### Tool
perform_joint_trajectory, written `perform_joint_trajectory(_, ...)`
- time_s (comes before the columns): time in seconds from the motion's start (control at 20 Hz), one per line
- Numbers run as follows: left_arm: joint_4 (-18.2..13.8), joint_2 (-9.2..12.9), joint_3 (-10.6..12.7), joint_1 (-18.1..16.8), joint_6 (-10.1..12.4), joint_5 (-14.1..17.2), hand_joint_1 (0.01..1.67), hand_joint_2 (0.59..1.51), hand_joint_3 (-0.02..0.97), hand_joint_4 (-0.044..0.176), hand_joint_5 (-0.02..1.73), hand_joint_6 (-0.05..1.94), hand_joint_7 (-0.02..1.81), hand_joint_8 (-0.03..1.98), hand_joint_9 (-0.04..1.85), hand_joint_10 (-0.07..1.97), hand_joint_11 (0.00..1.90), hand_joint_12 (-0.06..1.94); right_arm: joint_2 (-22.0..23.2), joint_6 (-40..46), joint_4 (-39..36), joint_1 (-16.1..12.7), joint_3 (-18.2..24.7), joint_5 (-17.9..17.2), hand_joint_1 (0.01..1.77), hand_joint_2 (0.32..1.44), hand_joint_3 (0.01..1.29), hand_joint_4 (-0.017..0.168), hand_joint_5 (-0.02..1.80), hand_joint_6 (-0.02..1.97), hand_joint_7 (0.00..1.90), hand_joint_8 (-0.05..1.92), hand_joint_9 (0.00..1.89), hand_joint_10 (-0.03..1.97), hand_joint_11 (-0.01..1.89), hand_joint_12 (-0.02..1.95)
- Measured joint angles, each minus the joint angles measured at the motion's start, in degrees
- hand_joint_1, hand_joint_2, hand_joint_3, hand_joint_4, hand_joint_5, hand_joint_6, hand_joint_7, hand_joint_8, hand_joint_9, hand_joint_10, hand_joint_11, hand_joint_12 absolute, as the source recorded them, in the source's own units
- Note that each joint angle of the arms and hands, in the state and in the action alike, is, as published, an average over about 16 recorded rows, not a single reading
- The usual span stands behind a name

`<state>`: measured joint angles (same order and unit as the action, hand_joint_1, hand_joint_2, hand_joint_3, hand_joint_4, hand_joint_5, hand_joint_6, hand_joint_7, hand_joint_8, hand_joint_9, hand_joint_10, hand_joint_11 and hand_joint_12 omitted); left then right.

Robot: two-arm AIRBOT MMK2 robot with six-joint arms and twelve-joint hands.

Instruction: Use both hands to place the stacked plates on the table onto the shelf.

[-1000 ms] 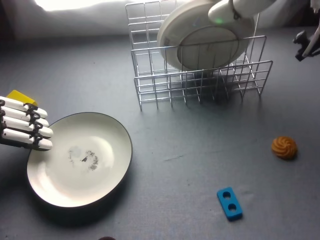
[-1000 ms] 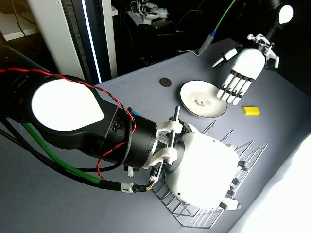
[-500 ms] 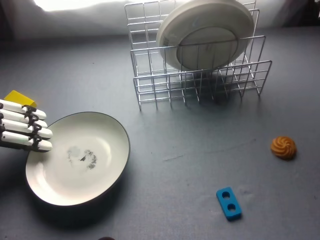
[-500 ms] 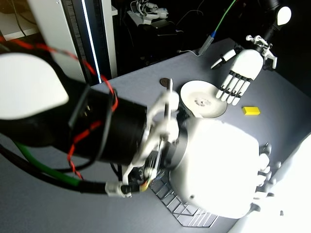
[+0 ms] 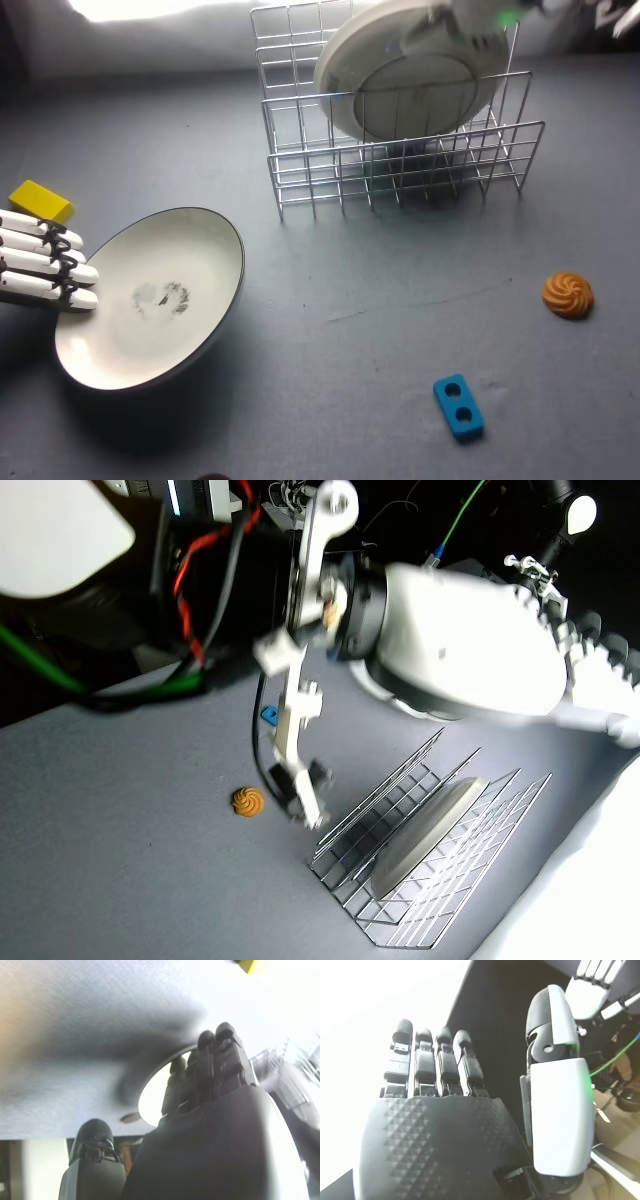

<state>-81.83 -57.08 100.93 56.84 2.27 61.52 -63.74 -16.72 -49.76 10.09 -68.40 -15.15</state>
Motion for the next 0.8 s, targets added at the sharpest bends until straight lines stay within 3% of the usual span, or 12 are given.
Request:
perform_joint_trajectory(0.3,0.14,-0.09,-0.12,1.12,0.35,-0.46,0.02,1.119,0.014,0.0,0.08,-0.01,0.02,-0.02,0.09,0.03,0.02,0.04,-0.49,-25.85,21.62,5.8,7.77,-1.0,1.23,0.92,0.01,0.006,0.03,0.03,0.03,0.01,0.02,0.0,0.01,0.38)
perform_joint_trajectory(0.55,0.29,-0.17,-0.21,1.85,0.62,-0.66,0.02,1.12,0.014,-0.001,0.08,-0.02,0.01,-0.02,0.09,0.03,0.02,0.01,-3.46,-41.58,35.34,11.38,10.85,-2.65,1.31,0.91,0.01,0.005,0.03,0.03,0.02,0.01,0.02,0.0,0.01,0.49)
perform_joint_trajectory(0.8,0.36,-0.23,-0.28,2.24,0.77,-0.75,0.02,1.12,0.014,-0.002,0.07,-0.02,0.01,-0.02,0.09,0.03,0.02,0.0,-8.71,-51.12,43.05,15.5,10.56,-4.35,1.3,0.94,0.01,0.004,0.03,0.03,0.02,0.01,0.02,0.0,0.01,0.54)
